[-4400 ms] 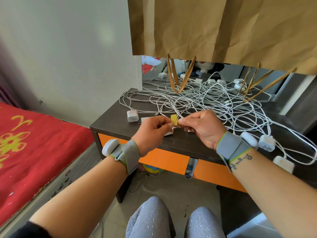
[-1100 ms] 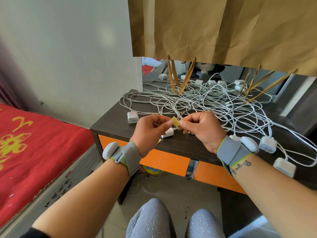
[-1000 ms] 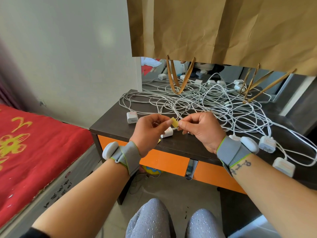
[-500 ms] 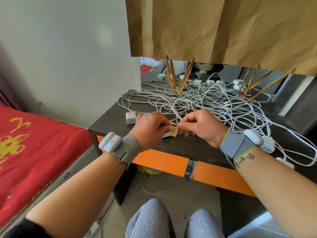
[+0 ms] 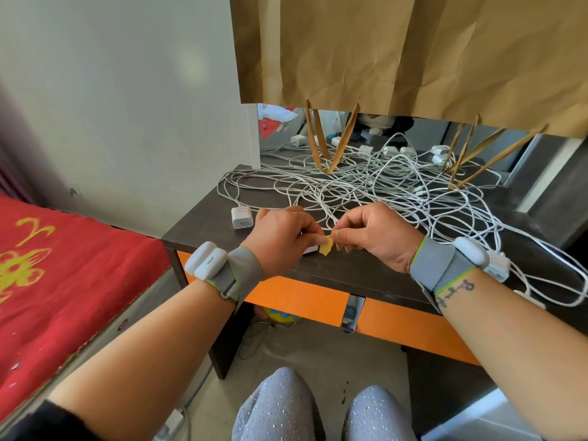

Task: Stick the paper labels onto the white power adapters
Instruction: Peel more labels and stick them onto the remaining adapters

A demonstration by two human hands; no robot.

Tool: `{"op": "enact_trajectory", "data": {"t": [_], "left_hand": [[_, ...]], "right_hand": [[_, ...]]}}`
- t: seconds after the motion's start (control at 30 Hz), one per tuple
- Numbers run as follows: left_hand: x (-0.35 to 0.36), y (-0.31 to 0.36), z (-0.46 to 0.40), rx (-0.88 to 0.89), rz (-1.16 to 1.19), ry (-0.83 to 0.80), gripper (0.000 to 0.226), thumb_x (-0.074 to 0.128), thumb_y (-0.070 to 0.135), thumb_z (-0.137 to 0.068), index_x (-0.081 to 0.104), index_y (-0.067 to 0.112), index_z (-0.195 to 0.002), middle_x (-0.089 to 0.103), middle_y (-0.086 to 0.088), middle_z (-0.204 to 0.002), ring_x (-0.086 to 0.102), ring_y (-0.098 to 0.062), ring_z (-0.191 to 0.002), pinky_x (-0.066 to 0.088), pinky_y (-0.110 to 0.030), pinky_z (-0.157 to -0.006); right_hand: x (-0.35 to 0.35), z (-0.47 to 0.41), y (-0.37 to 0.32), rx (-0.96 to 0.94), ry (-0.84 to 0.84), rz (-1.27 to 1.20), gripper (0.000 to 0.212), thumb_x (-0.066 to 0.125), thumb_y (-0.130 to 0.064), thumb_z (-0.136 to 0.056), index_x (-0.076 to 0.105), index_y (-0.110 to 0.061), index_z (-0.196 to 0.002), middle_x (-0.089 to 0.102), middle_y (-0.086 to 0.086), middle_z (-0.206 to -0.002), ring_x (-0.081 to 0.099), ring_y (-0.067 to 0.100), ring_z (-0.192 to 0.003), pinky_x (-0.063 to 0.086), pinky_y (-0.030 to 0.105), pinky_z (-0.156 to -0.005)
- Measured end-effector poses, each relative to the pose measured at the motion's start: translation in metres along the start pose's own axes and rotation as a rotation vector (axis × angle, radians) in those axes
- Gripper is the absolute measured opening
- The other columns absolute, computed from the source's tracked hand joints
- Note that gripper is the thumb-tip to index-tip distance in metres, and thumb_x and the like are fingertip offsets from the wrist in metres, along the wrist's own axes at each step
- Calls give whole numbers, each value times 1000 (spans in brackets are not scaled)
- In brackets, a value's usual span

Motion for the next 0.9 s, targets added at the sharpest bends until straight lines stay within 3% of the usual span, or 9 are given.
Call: {"op": "enact_trajectory", "data": {"t": [0.07,0.1,0.17,0.2,0.37,0.43,0.53,0.73,0.9], "left_hand": [[3,-2,1,-20,38,44,14,68,33,-81,70,20,-83,50,15,-74,50,-9,-68,47,-43,-83],[4,-3,2,-46,69,94,13,69,34,-80,69,21,-82,49,16,-73,49,-4,-65,48,-34,-80],[8,-5,4,-124,124,204,14,72,36,-77,66,23,-78,48,17,-72,50,2,-61,41,-12,-65],[10,-5,5,-158,137,233,14,72,37,-77,66,24,-77,49,17,-72,50,2,-59,38,-9,-59],[20,-5,9,-230,287,170,15,64,36,-85,69,24,-93,54,13,-82,51,-5,-62,45,-16,-61],[20,-5,8,-282,364,146,14,63,37,-86,67,24,-84,53,10,-70,46,-8,-54,41,-23,-54],[20,-6,8,-326,432,137,21,62,36,-86,64,21,-72,46,10,-52,38,-5,-44,35,-20,-47],[16,-5,7,-305,479,87,21,63,33,-86,63,26,-67,51,6,-54,37,-4,-45,34,-16,-44],[13,-5,8,-293,462,84,23,63,34,-86,63,24,-65,49,6,-51,36,-3,-40,30,-11,-40]], "right_hand": [[1,0,3,-4,39,-37,11,66,-1,-78,68,-5,-68,63,1,-56,53,9,-50,45,15,-52],[2,0,4,-8,75,-66,12,66,-1,-78,67,-6,-67,62,2,-56,53,9,-50,46,17,-53],[4,0,8,-20,167,-112,17,65,0,-79,67,-10,-65,61,3,-57,53,9,-50,47,19,-55],[6,0,10,-25,208,-124,19,65,0,-79,67,-12,-64,61,2,-57,53,8,-51,48,19,-56],[15,1,14,-27,309,-225,22,63,-1,-80,66,-15,-65,62,2,-58,53,3,-46,43,12,-49],[16,2,14,-29,319,-232,20,63,-2,-81,66,-15,-65,63,5,-61,53,3,-47,42,11,-49],[15,5,13,-29,304,-241,18,63,-2,-81,66,-13,-67,64,7,-63,54,4,-47,42,11,-49],[11,6,8,44,223,-305,17,58,1,-82,67,-9,-71,64,9,-65,54,8,-50,40,16,-50],[10,9,3,-1,190,-261,15,59,5,-80,68,-6,-73,65,9,-66,56,2,-49,41,10,-48]]}}
Point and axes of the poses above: each hand's wrist, its own z-axis away from the middle knuckle, its own x-axis out of the palm, y = z × x, the point moved 1 cm from there along -z, towards the middle knuckle
